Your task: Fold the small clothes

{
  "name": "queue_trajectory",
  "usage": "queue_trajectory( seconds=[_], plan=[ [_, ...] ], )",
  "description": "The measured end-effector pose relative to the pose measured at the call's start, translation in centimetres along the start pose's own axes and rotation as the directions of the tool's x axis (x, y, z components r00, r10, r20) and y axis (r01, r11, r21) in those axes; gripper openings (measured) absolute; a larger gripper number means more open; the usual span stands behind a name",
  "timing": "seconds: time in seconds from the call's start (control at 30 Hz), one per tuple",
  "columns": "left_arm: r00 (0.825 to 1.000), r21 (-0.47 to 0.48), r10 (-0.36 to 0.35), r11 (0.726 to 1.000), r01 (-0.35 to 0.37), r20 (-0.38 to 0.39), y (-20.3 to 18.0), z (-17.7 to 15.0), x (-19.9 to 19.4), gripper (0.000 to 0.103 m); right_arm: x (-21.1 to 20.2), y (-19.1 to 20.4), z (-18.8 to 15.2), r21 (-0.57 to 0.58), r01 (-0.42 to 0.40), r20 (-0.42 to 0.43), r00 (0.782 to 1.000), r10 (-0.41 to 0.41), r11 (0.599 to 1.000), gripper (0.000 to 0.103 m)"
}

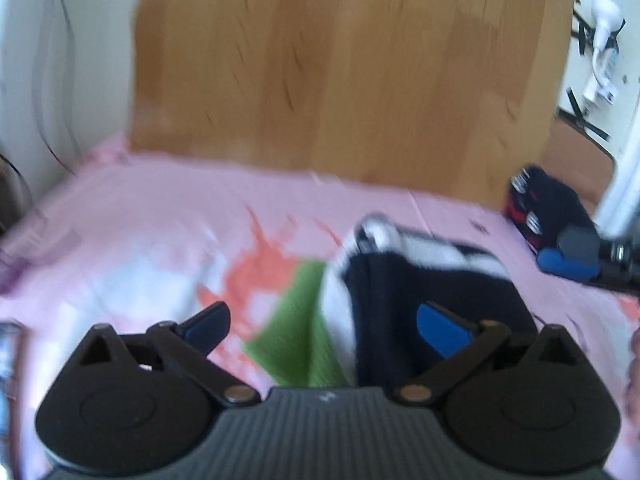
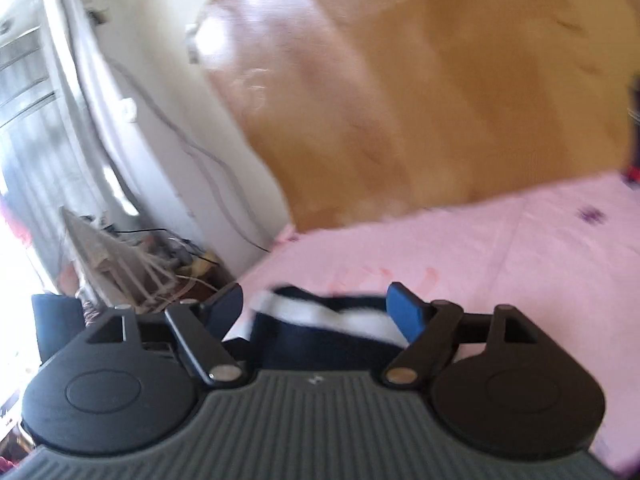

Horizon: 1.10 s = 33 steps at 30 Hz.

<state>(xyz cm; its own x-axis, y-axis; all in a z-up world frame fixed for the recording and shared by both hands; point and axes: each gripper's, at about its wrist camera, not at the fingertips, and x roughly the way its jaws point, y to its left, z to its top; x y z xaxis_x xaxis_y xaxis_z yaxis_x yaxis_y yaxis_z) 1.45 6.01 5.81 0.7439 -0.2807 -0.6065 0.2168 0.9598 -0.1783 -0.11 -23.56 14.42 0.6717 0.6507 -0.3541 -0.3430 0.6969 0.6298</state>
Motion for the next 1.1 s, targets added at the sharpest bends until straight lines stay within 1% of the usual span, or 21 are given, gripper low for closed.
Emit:
queue_trajectory(
  seconds=[0.03,0.07,0.1,0.17,0.23,0.3,0.37,0.5,0.57,0.7,1.1],
  plan=[
    [0.999,-0.021,-0.018,1.000,0.018,-0.035,0.4,0.0,0.6,0.103,-0.3,-0.6,-0.5,0.021,0.014,-0.019,1.000,-0.013,1.000,0.083],
    [0.998,-0.038,-0.023,0.999,0.021,-0.054,0.7,-0.2,1.0,0.103,-0.5,-1.3,-1.2,0.041,0.022,-0.043,0.999,-0.020,0.999,0.083],
    [0.997,-0.058,-0.031,0.998,0.027,-0.069,1.1,-0.4,1.3,0.103,-0.4,-1.8,-1.9,0.058,0.026,-0.069,0.997,-0.022,0.998,0.084],
    [0.993,-0.105,-0.070,0.993,0.061,-0.090,1.7,-0.9,1.7,0.103,-0.2,-2.4,-3.3,0.085,0.032,-0.114,0.993,-0.022,0.996,0.084],
    [0.988,-0.142,-0.108,0.986,0.092,-0.111,2.0,-1.5,1.9,0.103,0.6,-2.9,-4.2,0.118,0.020,-0.153,0.988,-0.002,0.993,0.084],
    [0.984,-0.154,-0.115,0.984,0.094,-0.132,1.7,-1.8,2.4,0.103,1.9,-3.0,-4.8,0.166,0.009,-0.195,0.981,0.024,0.986,0.084],
    [0.983,-0.165,-0.119,0.982,0.096,-0.137,1.5,-2.1,2.7,0.103,3.3,-2.8,-5.0,0.186,-0.004,-0.214,0.976,0.045,0.983,0.085],
    [0.985,-0.175,-0.117,0.980,0.094,-0.127,1.5,-2.3,2.8,0.103,3.9,-1.6,-5.1,0.107,-0.011,-0.180,0.983,0.030,0.994,0.096],
    [0.986,-0.172,-0.115,0.981,0.093,-0.125,1.4,-2.4,2.9,0.103,3.9,-1.6,-5.2,0.092,-0.013,-0.180,0.983,0.029,0.996,0.096],
    [0.985,-0.170,-0.116,0.981,0.094,-0.126,1.4,-2.4,2.9,0.103,3.7,-2.1,-5.0,0.114,-0.030,-0.170,0.984,0.049,0.993,0.095],
    [0.981,-0.157,-0.133,0.981,0.111,-0.142,1.6,-2.0,3.0,0.103,3.6,-2.3,-5.2,0.113,-0.036,-0.167,0.984,0.055,0.993,0.095]
  ],
)
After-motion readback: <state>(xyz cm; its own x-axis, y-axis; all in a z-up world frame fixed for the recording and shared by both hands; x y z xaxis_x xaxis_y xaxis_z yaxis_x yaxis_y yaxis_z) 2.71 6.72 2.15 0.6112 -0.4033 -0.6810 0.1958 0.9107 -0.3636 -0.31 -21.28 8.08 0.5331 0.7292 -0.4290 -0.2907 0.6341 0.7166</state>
